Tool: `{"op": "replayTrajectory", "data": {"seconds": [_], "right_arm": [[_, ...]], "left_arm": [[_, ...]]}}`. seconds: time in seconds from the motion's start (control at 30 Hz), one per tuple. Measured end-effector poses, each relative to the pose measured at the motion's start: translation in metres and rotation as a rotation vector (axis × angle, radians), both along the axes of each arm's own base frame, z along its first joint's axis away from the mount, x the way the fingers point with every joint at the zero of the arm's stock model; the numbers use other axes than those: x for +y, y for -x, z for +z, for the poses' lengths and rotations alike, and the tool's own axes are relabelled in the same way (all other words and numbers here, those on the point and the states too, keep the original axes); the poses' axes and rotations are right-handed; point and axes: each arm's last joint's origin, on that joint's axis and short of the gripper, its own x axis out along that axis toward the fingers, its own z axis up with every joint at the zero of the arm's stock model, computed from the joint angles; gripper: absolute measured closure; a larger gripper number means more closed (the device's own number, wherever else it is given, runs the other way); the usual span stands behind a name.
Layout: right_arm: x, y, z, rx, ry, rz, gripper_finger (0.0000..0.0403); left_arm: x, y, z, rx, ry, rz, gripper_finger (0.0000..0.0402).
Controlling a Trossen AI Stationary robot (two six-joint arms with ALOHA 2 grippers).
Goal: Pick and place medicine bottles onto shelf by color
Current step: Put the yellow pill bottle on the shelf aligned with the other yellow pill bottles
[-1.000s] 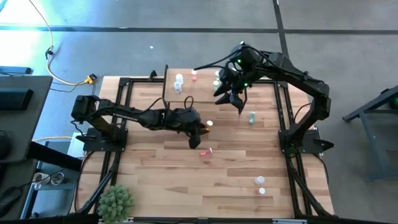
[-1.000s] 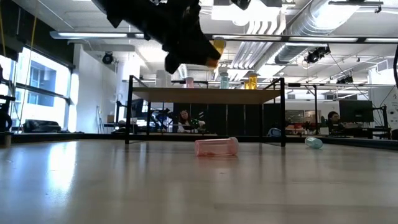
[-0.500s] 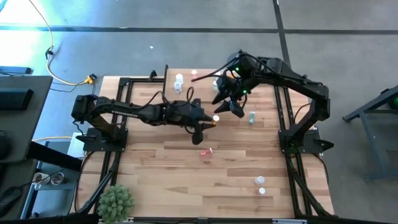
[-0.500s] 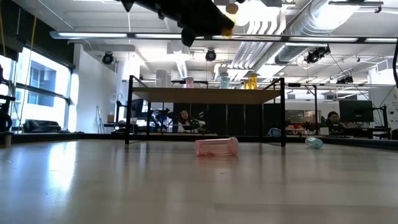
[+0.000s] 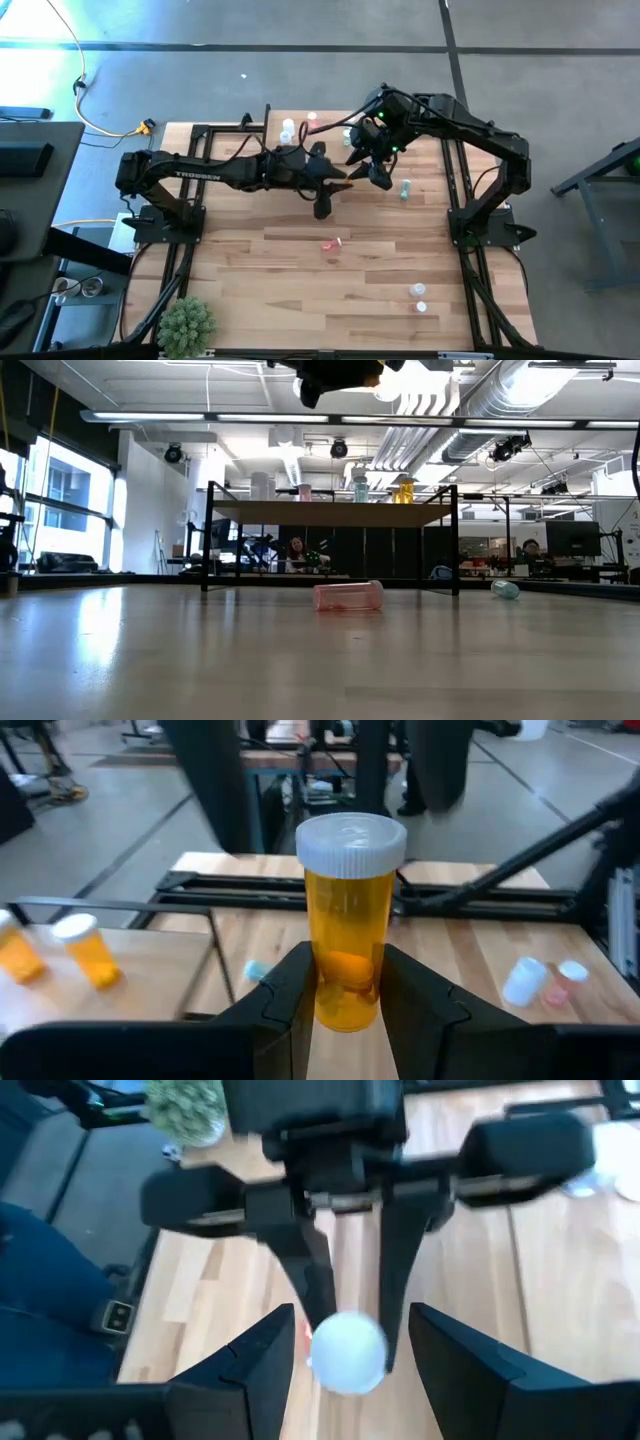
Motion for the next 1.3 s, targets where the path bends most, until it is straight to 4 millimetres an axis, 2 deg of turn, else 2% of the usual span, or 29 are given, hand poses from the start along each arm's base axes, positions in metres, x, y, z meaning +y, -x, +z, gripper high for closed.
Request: {"op": "replayTrajectory", "data": {"seconds": [0.27, 0.57, 1.07, 1.3], "right_arm": [[-0.002, 0.003, -0.002, 0.044, 0.066, -0.064, 0.0214], [-0.004, 0.000, -0.001, 0.031, 0.101, -0.094, 0.0216], [-0.005, -0.003, -0.005, 0.052, 0.118, -0.108, 0.0294], [-0.006, -0.004, -0.006, 0.057, 0.117, -0.112, 0.0302]], "left_arm": [[0.016, 0.003, 0.003, -0.009, -0.001, 0.047, 0.0314], [0.016, 0.003, 0.004, -0.014, 0.009, 0.050, 0.0314], [0.021, 0.004, 0.004, -0.020, 0.031, 0.071, 0.0314], [0.023, 0.005, 0.004, -0.018, 0.032, 0.075, 0.0314]]}}
